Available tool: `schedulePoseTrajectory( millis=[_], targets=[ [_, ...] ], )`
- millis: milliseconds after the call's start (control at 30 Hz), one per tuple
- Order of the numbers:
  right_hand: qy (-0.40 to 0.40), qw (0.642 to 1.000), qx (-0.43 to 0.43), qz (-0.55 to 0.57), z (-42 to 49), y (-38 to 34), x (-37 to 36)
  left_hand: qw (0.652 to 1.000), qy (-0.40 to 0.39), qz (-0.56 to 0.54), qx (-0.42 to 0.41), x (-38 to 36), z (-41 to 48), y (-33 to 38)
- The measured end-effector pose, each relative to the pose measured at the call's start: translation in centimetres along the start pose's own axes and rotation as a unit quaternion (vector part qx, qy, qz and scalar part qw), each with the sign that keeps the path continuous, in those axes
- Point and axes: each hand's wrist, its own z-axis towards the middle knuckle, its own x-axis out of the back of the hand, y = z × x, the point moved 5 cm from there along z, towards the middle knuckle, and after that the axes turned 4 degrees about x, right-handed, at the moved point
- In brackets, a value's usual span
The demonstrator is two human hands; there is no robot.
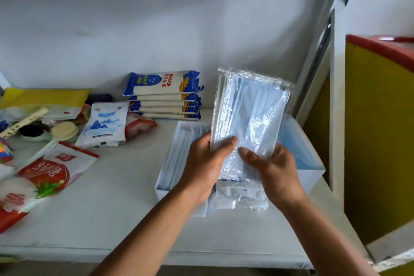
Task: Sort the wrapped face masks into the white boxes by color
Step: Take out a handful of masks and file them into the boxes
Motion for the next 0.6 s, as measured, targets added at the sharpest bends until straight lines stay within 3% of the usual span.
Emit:
schedulePoseTrajectory(
  millis=[167, 300, 467, 600],
  targets=[
    [0.031, 0.992, -0.065, 0.100, 0.2, 1.1, 0.5, 0.987, -0.045, -0.101, 0.115, 0.6, -0.7, -0.6],
    [0.053, 0.982, -0.102, 0.151, 0.2, 1.5, 0.2, 0.984, -0.010, -0.139, 0.108, 1.1, -1.2, -1.1],
    [0.062, 0.982, -0.097, 0.150, 0.0, 2.1, 0.2, 0.969, -0.049, -0.205, 0.133, 1.6, -2.0, -1.8],
    [0.017, 0.991, -0.084, 0.104, 0.3, 2.4, -0.2, 0.988, 0.016, -0.147, 0.048, 2.5, -1.9, -2.0]
  ],
)
